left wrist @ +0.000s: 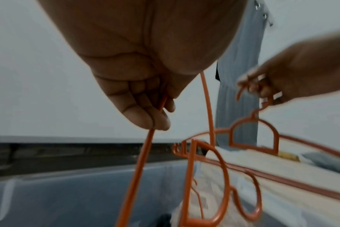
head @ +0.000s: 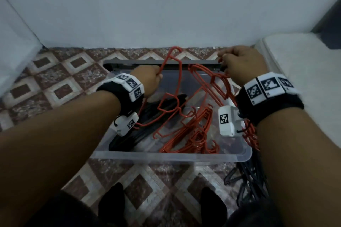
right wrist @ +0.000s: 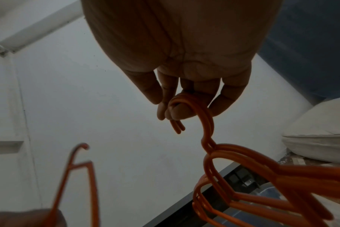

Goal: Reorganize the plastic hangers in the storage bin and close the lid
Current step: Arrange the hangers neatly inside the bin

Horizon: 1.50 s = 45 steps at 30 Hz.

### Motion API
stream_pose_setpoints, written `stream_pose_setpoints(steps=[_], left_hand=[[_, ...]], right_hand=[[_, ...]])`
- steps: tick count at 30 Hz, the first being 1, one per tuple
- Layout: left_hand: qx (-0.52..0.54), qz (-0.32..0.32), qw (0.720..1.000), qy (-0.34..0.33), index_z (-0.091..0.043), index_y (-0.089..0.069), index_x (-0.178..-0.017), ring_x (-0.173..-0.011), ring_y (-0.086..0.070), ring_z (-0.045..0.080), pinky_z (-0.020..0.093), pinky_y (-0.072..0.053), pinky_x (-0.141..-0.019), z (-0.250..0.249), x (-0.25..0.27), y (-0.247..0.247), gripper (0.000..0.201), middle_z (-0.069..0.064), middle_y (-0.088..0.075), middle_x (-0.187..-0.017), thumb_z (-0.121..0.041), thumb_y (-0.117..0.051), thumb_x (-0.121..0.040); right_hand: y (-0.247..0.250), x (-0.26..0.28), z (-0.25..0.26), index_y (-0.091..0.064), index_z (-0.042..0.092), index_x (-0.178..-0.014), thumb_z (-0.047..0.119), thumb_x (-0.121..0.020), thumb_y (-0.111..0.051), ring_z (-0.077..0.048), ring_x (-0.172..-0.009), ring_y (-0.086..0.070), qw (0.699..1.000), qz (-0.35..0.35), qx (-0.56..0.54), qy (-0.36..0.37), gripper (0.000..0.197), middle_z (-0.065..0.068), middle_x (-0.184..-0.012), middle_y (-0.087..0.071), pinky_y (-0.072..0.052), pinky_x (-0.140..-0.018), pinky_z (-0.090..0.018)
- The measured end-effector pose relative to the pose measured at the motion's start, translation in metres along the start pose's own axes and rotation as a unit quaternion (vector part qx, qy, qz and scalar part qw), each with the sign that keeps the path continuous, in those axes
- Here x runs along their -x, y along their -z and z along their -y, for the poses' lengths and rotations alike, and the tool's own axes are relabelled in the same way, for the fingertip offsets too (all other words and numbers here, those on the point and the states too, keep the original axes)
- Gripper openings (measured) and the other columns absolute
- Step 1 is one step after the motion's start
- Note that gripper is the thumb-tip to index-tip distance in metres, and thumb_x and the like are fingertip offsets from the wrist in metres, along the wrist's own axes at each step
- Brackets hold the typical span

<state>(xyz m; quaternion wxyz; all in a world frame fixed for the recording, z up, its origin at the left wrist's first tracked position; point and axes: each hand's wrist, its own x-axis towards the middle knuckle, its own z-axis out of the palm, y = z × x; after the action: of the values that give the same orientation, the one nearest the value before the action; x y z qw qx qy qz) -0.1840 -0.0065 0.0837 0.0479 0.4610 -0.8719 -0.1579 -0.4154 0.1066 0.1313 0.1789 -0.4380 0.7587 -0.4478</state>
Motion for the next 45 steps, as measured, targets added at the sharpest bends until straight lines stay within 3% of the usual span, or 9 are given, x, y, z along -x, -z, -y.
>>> stream_pose_setpoints(steps=[8, 14, 19, 25, 28, 32, 37, 41, 45], left_hand=[[0.447, -0.052, 0.887, 0.103, -0.003, -0.054, -0.093, -0.061, -0.060, 0.022, 0.033, -0.055, -0.060, 0.001, 0.051, 0.035, 0.026, 0.014, -0.067, -0.080, -0.017, -0.036, -0.105], [0.533, -0.031, 0.837, 0.119, -0.007, -0.050, -0.089, -0.052, -0.059, 0.016, 0.027, -0.052, -0.053, 0.000, 0.041, 0.024, 0.026, 0.013, -0.065, -0.079, -0.018, -0.035, -0.106], [0.585, -0.030, 0.802, 0.112, -0.008, -0.051, -0.087, -0.048, -0.060, 0.012, 0.023, -0.053, -0.050, 0.003, 0.036, 0.018, 0.028, 0.011, -0.065, -0.076, -0.019, -0.034, -0.107], [0.623, 0.053, 0.760, 0.176, -0.007, -0.054, -0.099, -0.065, -0.069, 0.019, 0.028, -0.058, -0.063, -0.011, 0.031, -0.008, 0.024, 0.015, -0.067, -0.087, -0.027, -0.042, -0.104], [0.493, 0.121, 0.826, 0.245, -0.002, -0.052, -0.118, -0.072, -0.066, 0.024, 0.033, -0.055, -0.066, -0.008, 0.031, -0.031, 0.035, 0.015, -0.064, -0.090, -0.032, -0.049, -0.101], [0.176, 0.223, 0.941, 0.181, -0.002, -0.068, -0.102, -0.076, -0.068, 0.027, 0.038, -0.058, -0.075, 0.013, 0.022, -0.058, 0.038, 0.015, -0.073, -0.095, -0.038, -0.059, -0.094], [-0.111, 0.243, 0.962, 0.055, -0.019, -0.067, -0.102, -0.090, -0.064, 0.026, 0.031, -0.051, -0.078, 0.015, -0.024, -0.091, 0.043, 0.005, -0.068, -0.106, -0.058, -0.057, -0.086], [-0.089, 0.218, 0.971, 0.026, -0.015, -0.060, -0.115, -0.099, -0.061, 0.033, 0.040, -0.051, -0.089, 0.012, -0.061, -0.144, 0.045, 0.013, -0.064, -0.121, -0.051, -0.053, -0.089], [-0.032, 0.197, 0.980, 0.008, -0.040, -0.022, -0.150, -0.128, -0.049, 0.027, 0.038, -0.041, -0.106, 0.012, -0.080, -0.194, 0.062, -0.008, -0.033, -0.156, -0.045, -0.050, -0.094]], right_hand=[[0.007, 0.015, 0.004, -0.076, 0.025, -0.085, 0.074, -0.072, -0.063, -0.014, -0.063, -0.063, 0.993, 0.079, -0.088, 0.016, 0.052, 0.003, -0.072, -0.071, -0.054, -0.072, -0.042], [0.008, 0.014, 0.000, -0.071, 0.027, -0.090, 0.021, -0.081, -0.075, -0.012, -0.077, -0.071, 0.993, 0.039, -0.094, 0.053, 0.011, -0.002, -0.092, -0.075, -0.057, -0.066, -0.026], [0.007, 0.010, 0.002, -0.072, 0.024, -0.095, 0.035, -0.074, -0.078, -0.014, -0.079, -0.070, 0.987, 0.043, -0.150, 0.046, 0.024, -0.002, -0.091, -0.073, -0.057, -0.069, -0.026], [-0.006, 0.005, 0.006, -0.070, 0.029, -0.093, 0.010, -0.084, -0.066, -0.011, -0.062, -0.070, 0.991, 0.062, -0.099, 0.064, 0.021, 0.000, -0.072, -0.072, -0.057, -0.062, -0.028], [-0.005, 0.005, 0.006, -0.068, 0.026, -0.099, 0.006, -0.085, -0.067, -0.007, -0.054, -0.065, 0.994, 0.068, -0.070, 0.057, 0.024, -0.001, -0.073, -0.071, -0.054, -0.059, -0.025], [-0.002, 0.007, 0.009, -0.071, 0.024, -0.103, 0.017, -0.083, -0.073, -0.011, -0.058, -0.064, 0.996, 0.069, -0.022, 0.051, 0.022, -0.003, -0.081, -0.071, -0.054, -0.064, -0.028], [0.003, 0.007, 0.005, -0.072, 0.020, -0.101, 0.024, -0.081, -0.076, -0.009, -0.057, -0.065, 0.999, 0.031, 0.008, 0.029, 0.021, 0.000, -0.072, -0.068, -0.051, -0.056, -0.019], [0.005, 0.002, -0.002, -0.071, 0.019, -0.096, 0.021, -0.082, -0.076, -0.005, -0.047, -0.061, 1.000, 0.022, -0.002, 0.000, 0.015, 0.002, -0.068, -0.067, -0.051, -0.049, -0.017], [0.007, -0.005, -0.010, -0.071, 0.022, -0.093, 0.023, -0.081, -0.073, -0.015, -0.065, -0.067, 1.000, -0.009, 0.010, -0.001, 0.012, -0.001, -0.079, -0.071, -0.058, -0.068, -0.031]])
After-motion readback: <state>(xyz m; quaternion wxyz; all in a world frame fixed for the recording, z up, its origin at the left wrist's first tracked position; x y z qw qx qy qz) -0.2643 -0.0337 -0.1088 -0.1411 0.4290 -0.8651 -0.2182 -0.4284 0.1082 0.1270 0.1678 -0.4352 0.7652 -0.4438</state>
